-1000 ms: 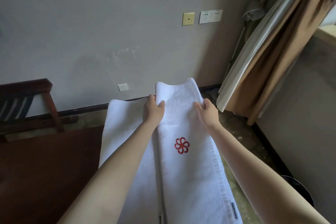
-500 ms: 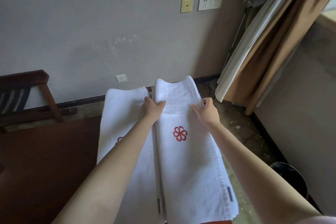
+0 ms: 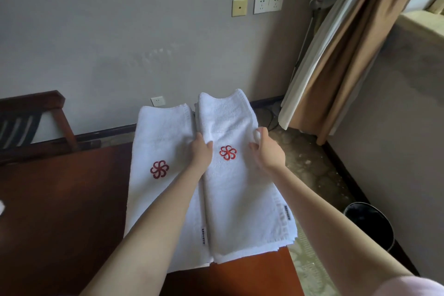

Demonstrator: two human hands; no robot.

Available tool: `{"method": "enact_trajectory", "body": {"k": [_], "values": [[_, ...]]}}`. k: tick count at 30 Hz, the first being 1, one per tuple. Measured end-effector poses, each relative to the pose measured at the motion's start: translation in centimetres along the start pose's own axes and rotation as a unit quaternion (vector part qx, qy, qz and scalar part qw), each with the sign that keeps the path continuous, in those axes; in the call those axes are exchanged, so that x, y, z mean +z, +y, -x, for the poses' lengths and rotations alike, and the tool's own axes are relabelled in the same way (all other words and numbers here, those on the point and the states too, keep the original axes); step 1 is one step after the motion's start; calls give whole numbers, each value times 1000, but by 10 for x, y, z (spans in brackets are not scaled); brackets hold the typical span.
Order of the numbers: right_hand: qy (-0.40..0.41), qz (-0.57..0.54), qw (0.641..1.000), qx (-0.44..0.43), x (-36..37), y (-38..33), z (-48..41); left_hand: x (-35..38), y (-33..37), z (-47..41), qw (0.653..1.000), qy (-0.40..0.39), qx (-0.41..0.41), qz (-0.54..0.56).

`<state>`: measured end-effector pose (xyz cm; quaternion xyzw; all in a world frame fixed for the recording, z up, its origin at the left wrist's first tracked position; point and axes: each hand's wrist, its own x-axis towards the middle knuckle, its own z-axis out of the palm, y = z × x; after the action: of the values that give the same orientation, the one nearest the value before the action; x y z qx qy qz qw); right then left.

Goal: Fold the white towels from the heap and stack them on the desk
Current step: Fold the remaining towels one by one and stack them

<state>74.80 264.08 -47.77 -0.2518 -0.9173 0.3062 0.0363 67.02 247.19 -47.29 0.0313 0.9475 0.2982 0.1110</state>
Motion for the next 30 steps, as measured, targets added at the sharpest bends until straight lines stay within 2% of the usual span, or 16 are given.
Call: {"method": "enact_trajectory", "body": {"k": [4,8,13,19,21,23,25,26,28,30], "values": [[-3,-6,999,44,8,15,14,7,-1,11,997,9,-19,-68],[2,-15,998,55,12,31,39,14,-13,37,996,20,-21,-88],[15,20,999,20,14,42,74,31,-20,78,990,31,-2,-137],[1,88,996,-18,11,35,93,24,-26,84,978,13,14,-210],[20,144,989,-23,7,34,96,23,-26,91,965,51,68,-247],[53,195,977,-63,6,36,100,26,-28,101,939,95,205,-258],[36,186,973,-130,8,41,110,32,-39,112,907,66,315,-270],[13,172,974,-150,11,46,116,37,-46,117,904,24,319,-285],[-34,148,978,-146,16,55,126,45,-58,125,913,-46,273,-299],[-42,134,981,-132,16,61,126,48,-63,128,914,-53,259,-307]]}}
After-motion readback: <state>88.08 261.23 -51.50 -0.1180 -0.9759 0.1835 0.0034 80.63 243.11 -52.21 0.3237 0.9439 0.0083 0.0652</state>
